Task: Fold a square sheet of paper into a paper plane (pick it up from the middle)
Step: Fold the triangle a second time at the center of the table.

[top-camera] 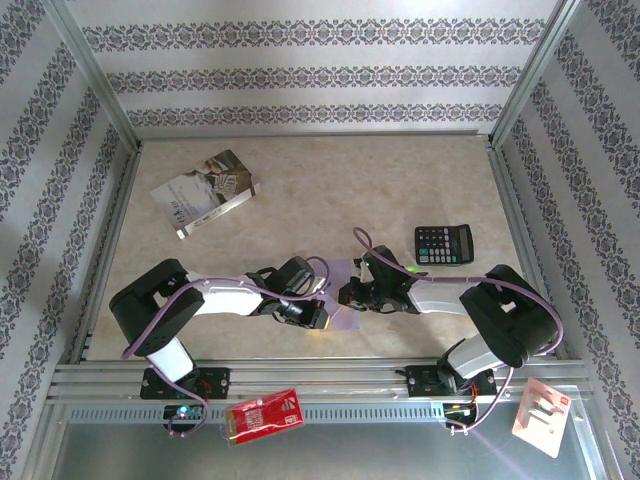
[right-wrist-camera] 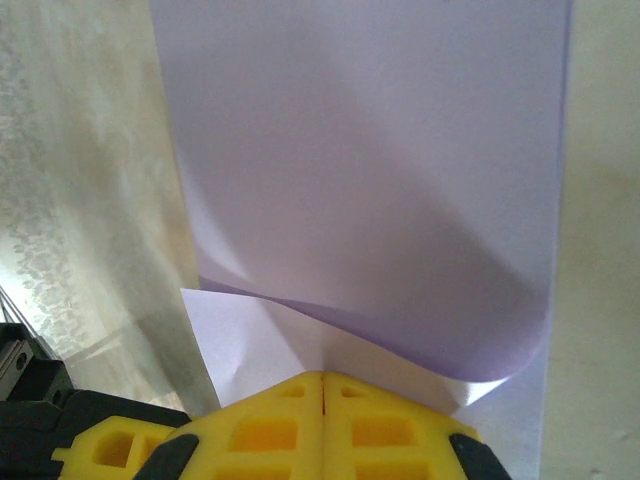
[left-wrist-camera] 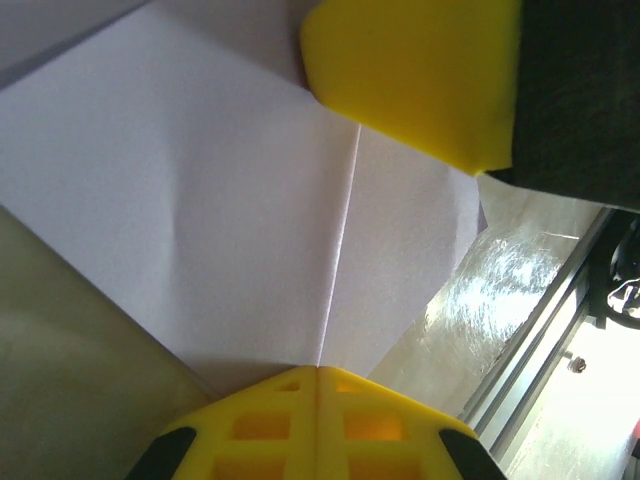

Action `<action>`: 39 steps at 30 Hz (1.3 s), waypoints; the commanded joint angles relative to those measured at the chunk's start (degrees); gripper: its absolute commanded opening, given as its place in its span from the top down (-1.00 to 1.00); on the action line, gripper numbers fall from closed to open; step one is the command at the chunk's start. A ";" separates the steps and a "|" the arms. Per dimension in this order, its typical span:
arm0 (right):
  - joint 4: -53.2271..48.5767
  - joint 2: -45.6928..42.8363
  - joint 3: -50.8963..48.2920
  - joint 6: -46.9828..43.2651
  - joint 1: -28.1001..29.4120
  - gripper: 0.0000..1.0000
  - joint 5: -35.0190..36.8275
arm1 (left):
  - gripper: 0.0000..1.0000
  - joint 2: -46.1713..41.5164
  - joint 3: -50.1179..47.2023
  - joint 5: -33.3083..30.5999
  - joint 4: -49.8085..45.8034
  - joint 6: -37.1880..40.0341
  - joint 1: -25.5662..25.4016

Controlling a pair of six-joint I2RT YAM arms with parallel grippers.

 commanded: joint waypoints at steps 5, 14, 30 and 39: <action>-7.87 -0.92 1.06 -1.66 -0.95 0.97 -0.05 | 1.00 1.15 -3.42 -2.35 -2.51 2.40 0.61; -6.02 -9.40 -1.28 3.61 2.28 0.92 -0.32 | 1.00 1.41 -4.42 -2.95 -3.23 3.90 0.56; 2.19 -3.22 -2.26 11.04 10.46 1.00 4.53 | 1.00 1.77 -4.17 -3.22 -3.46 4.52 0.56; 0.68 -0.70 -2.92 9.96 7.86 1.00 5.60 | 1.00 2.29 -4.05 -3.94 -6.06 6.21 0.56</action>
